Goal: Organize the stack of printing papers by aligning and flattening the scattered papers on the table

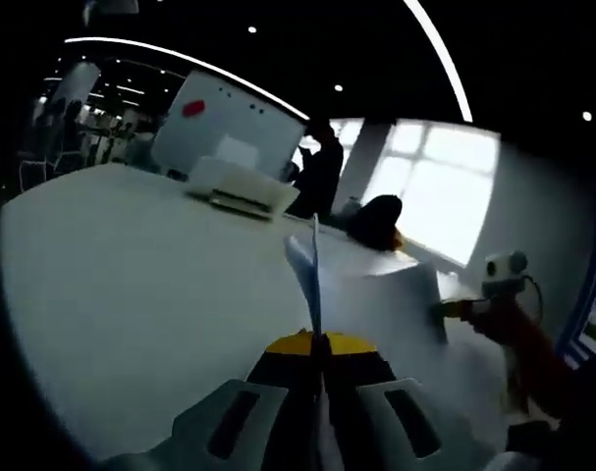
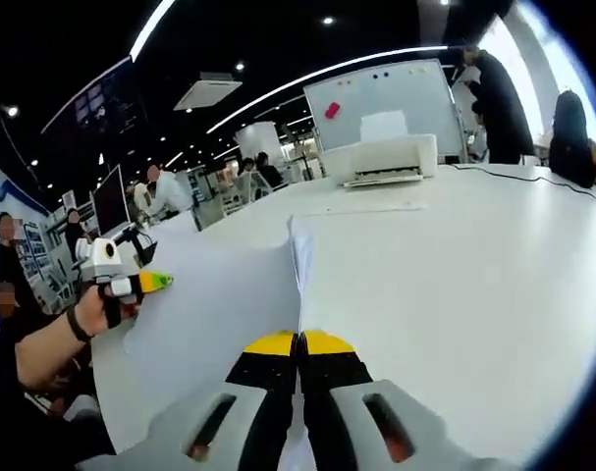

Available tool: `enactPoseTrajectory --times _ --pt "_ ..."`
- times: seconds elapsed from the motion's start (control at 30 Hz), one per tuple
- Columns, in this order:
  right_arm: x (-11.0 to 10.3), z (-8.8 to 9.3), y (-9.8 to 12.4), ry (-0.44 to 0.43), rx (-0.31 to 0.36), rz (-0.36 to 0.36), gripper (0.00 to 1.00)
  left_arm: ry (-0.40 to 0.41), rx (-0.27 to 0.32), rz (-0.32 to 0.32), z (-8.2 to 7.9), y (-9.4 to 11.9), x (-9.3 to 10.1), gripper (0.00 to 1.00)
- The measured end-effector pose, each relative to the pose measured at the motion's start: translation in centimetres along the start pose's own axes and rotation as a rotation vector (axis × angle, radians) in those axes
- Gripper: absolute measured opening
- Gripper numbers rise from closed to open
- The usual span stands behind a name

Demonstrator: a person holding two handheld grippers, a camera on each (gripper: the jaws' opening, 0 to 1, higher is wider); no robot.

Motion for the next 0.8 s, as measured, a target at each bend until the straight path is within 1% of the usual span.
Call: enactPoseTrajectory --times 0.1,0.17,0.23,0.37,0.4,0.43,0.5,0.6,0.7,0.8 --pt "-0.2 0.6 -0.4 0.007 0.002 0.015 0.00 -0.058 -0.001 -0.024 0.4 -0.3 -0.4 0.07" --pt "-0.4 1.0 -0.6 0.021 -0.002 0.026 0.00 -0.071 -0.005 -0.035 0.7 -0.4 -0.4 0.08" --pt "-0.5 1.3 -0.7 0.021 0.011 0.033 0.00 -0.100 -0.003 -0.048 0.7 -0.5 -0.4 0.08" --pt "-0.7 1.5 -0.8 0.013 0.028 0.039 0.00 -0.111 -0.009 -0.065 0.8 -0.7 -0.7 0.08" --pt "0.0 1.6 -1.2 0.009 0.032 0.038 0.00 -0.115 -0.008 -0.069 0.8 -0.8 -0.7 0.08" --pt "0.3 1.7 -1.5 0.012 0.033 0.039 0.00 -0.115 -0.010 -0.072 0.8 -0.9 -0.8 0.08" --pt "0.4 1.9 -1.8 0.019 0.032 0.046 0.00 -0.113 -0.012 -0.079 0.8 -1.0 -0.9 0.08" --pt "0.6 2.0 -2.0 0.006 0.040 0.046 0.00 -0.112 -0.010 -0.095 0.7 -1.2 -1.2 0.08" --pt "0.6 2.0 -2.3 0.027 0.039 0.063 0.00 -0.141 -0.013 -0.121 0.9 -1.6 -1.3 0.09" --pt "1.1 2.1 -2.6 0.040 0.028 0.078 0.00 -0.149 -0.017 -0.136 1.0 -1.8 -1.5 0.09"
Point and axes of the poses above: the point that each gripper's makers call its tool centre point, and the gripper's own axes: y roughly backward along the fingers, x roughly to its right, z roughly out of its underside, the point moved 7 cm from there along y, roughly backward along the fingers, and after that the axes turned 8 degrees about y, right-handed, at the moved point
